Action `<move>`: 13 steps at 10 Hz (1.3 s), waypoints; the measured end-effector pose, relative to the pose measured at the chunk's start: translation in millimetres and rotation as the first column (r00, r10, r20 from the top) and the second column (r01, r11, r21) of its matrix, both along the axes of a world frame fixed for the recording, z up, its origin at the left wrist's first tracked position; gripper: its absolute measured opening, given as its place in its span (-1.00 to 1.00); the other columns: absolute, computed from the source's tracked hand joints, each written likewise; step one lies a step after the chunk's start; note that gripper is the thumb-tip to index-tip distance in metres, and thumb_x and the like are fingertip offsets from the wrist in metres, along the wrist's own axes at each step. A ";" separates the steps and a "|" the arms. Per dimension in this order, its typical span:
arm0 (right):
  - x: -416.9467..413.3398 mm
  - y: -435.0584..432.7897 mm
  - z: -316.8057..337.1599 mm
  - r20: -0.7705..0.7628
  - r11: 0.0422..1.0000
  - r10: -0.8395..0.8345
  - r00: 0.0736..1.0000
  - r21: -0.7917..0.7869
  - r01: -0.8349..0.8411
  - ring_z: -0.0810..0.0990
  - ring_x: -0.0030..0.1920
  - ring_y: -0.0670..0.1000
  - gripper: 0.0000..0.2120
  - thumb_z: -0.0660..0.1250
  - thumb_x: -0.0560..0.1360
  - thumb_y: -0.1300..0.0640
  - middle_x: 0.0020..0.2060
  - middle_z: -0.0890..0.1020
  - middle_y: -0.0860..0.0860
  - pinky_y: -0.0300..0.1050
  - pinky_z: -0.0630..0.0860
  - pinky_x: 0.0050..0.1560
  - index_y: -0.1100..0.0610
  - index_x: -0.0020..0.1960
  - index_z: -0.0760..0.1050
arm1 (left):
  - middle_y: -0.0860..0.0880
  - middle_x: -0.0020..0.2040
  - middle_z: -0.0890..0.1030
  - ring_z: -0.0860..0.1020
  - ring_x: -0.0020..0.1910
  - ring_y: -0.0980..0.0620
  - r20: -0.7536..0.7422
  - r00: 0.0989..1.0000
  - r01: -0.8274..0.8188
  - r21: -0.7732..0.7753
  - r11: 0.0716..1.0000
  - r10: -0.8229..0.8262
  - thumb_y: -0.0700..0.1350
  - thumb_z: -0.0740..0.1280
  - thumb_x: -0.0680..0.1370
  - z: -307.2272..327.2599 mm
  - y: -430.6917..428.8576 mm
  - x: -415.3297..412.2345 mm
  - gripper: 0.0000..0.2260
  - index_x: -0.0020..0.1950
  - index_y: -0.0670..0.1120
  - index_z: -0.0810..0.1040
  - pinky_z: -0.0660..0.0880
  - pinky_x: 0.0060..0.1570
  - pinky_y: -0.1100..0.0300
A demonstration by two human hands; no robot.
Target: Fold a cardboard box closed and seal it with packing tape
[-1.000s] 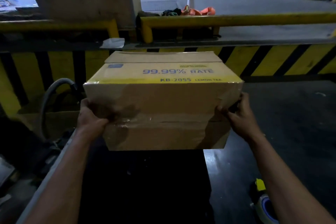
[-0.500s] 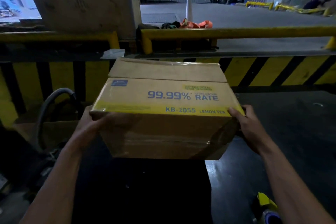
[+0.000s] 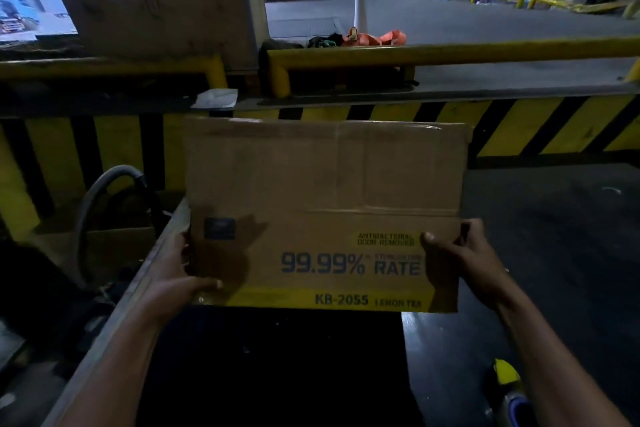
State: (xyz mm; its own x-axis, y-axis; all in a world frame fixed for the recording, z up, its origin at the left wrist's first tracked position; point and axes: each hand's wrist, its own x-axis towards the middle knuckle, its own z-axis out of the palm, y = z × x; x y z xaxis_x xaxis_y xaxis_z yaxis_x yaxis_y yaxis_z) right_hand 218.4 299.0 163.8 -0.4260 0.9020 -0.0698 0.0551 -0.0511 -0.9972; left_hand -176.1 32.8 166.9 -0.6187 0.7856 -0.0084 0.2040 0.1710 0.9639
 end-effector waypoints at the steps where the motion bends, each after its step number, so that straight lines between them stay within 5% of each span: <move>1: 3.8 0.3 -13.3 0.004 0.999 0.030 1.000 0.030 -0.030 0.59 0.17 0.07 -0.34 0.56 0.31 0.18 0.23 0.52 0.07 0.04 0.62 0.01 0.01 0.27 0.29 | 0.00 0.11 0.69 0.66 0.11 0.00 0.131 0.990 -0.058 -0.022 0.998 0.061 0.31 0.69 -0.14 -4.9 0.9 2.4 -0.09 0.14 0.13 0.50 0.58 0.07 -0.06; 2: 4.5 -2.6 -33.1 0.064 0.993 0.107 0.992 0.035 -0.110 0.54 0.22 0.02 -0.26 0.52 0.35 0.35 0.24 0.52 -0.01 0.02 0.59 0.08 -0.03 0.40 0.30 | -0.08 0.25 0.60 0.59 0.23 -0.07 0.198 0.971 -0.126 -0.034 0.991 0.130 0.05 0.77 -0.02 -13.8 3.7 3.0 -0.11 0.21 0.00 0.46 0.55 0.17 -0.08; 3: 0.3 -11.9 -49.6 0.081 0.995 0.098 0.992 0.010 -0.099 0.59 0.15 0.03 -0.44 0.44 0.39 0.47 0.15 0.60 0.07 -0.07 0.59 0.00 0.01 0.24 0.44 | -0.07 0.30 0.55 0.55 0.23 -0.08 0.198 0.976 -0.080 -0.084 0.993 0.096 -0.25 0.71 0.05 -25.7 3.7 4.8 0.02 0.46 -0.05 0.36 0.51 0.08 0.06; 4: -0.4 -13.6 -53.6 0.079 0.997 0.073 0.994 -0.017 -0.072 0.61 0.12 0.03 -0.55 0.47 0.43 0.33 0.09 0.63 0.02 -0.07 0.58 -0.02 0.01 0.22 0.46 | -0.08 0.13 0.68 0.61 0.18 -0.13 0.214 0.976 -0.001 -0.143 0.990 0.031 -0.15 0.72 0.04 -22.8 8.2 9.0 -0.20 0.26 -0.10 0.57 0.52 0.12 0.02; 5: -2.3 -12.0 -54.1 0.088 1.000 -0.018 0.996 -0.020 0.020 0.62 -0.06 0.07 -0.61 0.42 0.42 -0.26 -0.13 0.64 0.00 0.07 0.55 -0.09 0.05 -0.05 0.50 | -0.08 0.03 0.70 0.65 0.03 -0.10 0.294 0.950 -0.076 -0.115 0.990 0.107 0.19 0.54 0.40 -17.2 16.0 17.7 -0.56 0.12 -0.08 0.62 0.52 0.00 0.02; 6: -7.6 -11.5 -57.0 0.135 0.989 -0.147 0.980 0.049 0.142 0.51 -0.14 0.04 -0.47 0.23 0.42 -0.42 -0.17 0.56 0.03 0.05 0.41 -0.16 0.08 -0.11 0.39 | -0.09 0.09 0.69 0.65 0.07 -0.09 0.187 0.945 -0.248 -0.122 0.961 0.268 0.37 0.38 0.41 -26.8 17.8 16.2 -0.39 0.19 -0.10 0.61 0.56 0.15 -0.09; 7: -5.1 -5.7 -73.8 0.223 0.983 -0.173 0.959 0.107 0.152 0.47 0.16 0.03 -0.47 0.32 0.51 -0.23 0.24 0.45 -0.06 0.18 0.51 0.12 -0.16 0.41 0.24 | -0.14 0.28 0.60 0.61 0.16 -0.11 0.000 0.950 -0.307 -0.192 0.932 0.313 0.35 0.46 0.38 -44.8 12.3 17.2 -0.30 0.38 0.00 0.43 0.56 0.17 -0.17; 8: -1.7 -9.9 -101.2 0.370 0.971 -0.106 0.923 0.237 0.016 0.45 0.29 0.07 -0.46 0.33 0.57 0.02 0.31 0.44 -0.02 0.20 0.47 0.26 -0.19 0.50 0.25 | -0.14 0.46 0.45 0.47 0.36 -0.19 -0.133 0.959 -0.279 -0.304 0.911 0.249 0.06 0.42 0.58 -61.7 8.1 31.7 -0.32 0.62 0.09 0.19 0.44 0.27 -0.16; 9: 4.2 -26.0 -134.6 0.532 0.960 -0.055 0.845 0.262 -0.103 0.35 0.42 0.08 -0.44 0.38 0.54 0.02 0.44 0.37 0.07 0.02 0.32 0.42 0.04 0.50 0.33 | -0.12 0.50 0.41 0.44 0.40 -0.18 -0.111 0.984 -0.172 -0.383 0.908 0.140 -0.02 0.43 0.57 -88.1 -4.3 45.5 -0.27 0.65 0.09 0.13 0.46 0.29 -0.17; 10: 12.4 -36.3 -149.6 0.555 0.972 -0.023 0.831 0.207 -0.112 0.26 0.48 0.02 -0.35 0.42 0.50 -0.05 0.52 0.28 0.02 -0.04 0.26 0.44 0.02 0.53 0.29 | -0.10 0.52 0.39 0.44 0.40 -0.17 -0.062 0.991 -0.130 -0.413 0.901 0.115 0.01 0.49 0.52 -105.2 -14.6 50.6 -0.19 0.65 0.11 0.10 0.45 0.34 -0.17; 12: 10.9 -40.4 -134.8 0.509 0.967 -0.014 0.861 0.227 -0.118 0.35 0.41 -0.03 -0.36 0.43 0.51 0.04 0.45 0.40 0.03 -0.07 0.32 0.39 0.09 0.52 0.29 | -0.08 0.46 0.45 0.45 0.36 -0.12 -0.037 0.993 -0.118 -0.388 0.914 0.112 0.01 0.53 0.48 -101.8 -9.6 49.2 -0.13 0.66 0.10 0.08 0.44 0.29 -0.10; 13: 10.9 -51.8 -117.9 0.435 0.971 -0.036 0.900 0.226 -0.070 0.44 0.29 0.00 -0.46 0.39 0.52 0.01 0.26 0.50 0.00 -0.11 0.42 0.18 0.06 0.46 0.37 | -0.07 0.50 0.40 0.42 0.41 -0.16 -0.060 0.983 -0.184 -0.350 0.918 0.174 0.09 0.53 0.47 -105.6 -16.6 50.7 -0.07 0.66 0.15 0.01 0.39 0.34 -0.15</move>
